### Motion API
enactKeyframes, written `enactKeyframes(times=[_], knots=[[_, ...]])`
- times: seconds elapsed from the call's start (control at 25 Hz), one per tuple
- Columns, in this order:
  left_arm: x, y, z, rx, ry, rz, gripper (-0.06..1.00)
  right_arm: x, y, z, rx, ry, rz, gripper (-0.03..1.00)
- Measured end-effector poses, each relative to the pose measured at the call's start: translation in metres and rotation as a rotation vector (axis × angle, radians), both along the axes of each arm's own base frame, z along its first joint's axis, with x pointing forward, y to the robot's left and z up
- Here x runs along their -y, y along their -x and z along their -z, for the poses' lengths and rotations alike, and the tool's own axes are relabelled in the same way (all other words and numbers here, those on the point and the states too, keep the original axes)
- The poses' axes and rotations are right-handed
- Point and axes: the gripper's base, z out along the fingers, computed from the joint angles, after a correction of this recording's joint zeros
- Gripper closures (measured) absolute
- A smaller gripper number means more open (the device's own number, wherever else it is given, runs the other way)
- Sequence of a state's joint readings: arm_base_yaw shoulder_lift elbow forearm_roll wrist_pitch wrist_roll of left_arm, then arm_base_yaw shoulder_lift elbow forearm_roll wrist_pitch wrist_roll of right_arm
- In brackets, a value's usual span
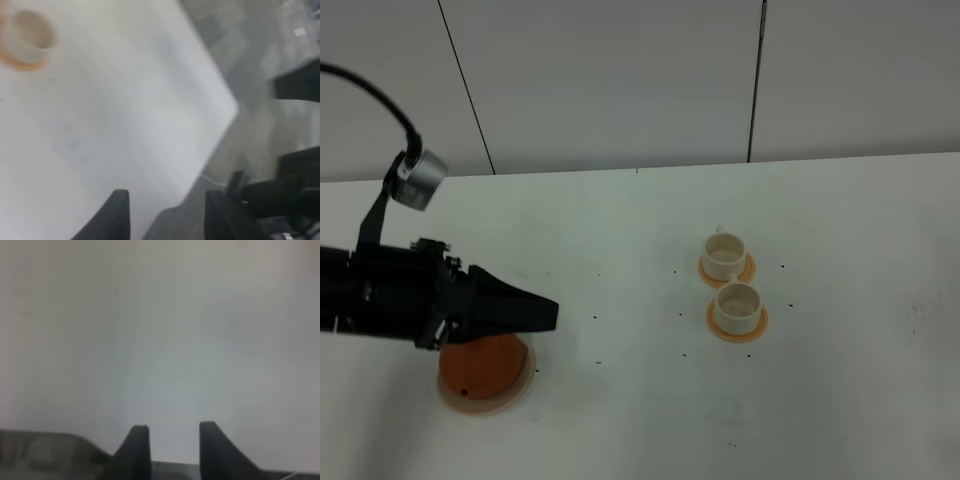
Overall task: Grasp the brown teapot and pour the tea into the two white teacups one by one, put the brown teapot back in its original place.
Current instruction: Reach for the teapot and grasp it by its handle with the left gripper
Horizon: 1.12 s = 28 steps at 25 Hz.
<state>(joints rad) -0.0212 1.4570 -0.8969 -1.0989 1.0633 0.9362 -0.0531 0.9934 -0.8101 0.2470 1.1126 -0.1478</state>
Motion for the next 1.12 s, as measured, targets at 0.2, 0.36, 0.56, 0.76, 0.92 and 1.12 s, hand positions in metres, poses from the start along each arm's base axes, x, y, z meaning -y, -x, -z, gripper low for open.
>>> enactKeyframes(times=[0.2,0.36,0.56,0.76,0.92,1.12], knots=[[-0.011,-0.013,-0.010,0.008,-0.163,-0.107,0.55,0.005,0.040,-0.026,0.154,0.052,0.088,0.73],[-0.021,-0.015,-0.009,0.022,-0.290,-0.192,0.59,0.004,0.073,-0.038,0.267,0.051,0.118,0.73],[-0.031,-0.013,-0.003,-0.017,-0.421,-0.227,0.61,0.003,0.104,-0.020,0.313,0.064,0.109,0.73],[-0.033,-0.012,-0.002,-0.028,-0.445,-0.235,0.61,-0.001,0.127,-0.004,0.393,0.054,0.068,0.73],[-0.033,-0.012,-0.003,-0.026,-0.443,-0.239,0.61,-0.005,0.138,0.011,0.437,0.043,0.022,0.73],[-0.033,-0.011,-0.003,-0.026,-0.442,-0.243,0.61,-0.006,0.143,0.023,0.520,0.036,0.022,0.73]])
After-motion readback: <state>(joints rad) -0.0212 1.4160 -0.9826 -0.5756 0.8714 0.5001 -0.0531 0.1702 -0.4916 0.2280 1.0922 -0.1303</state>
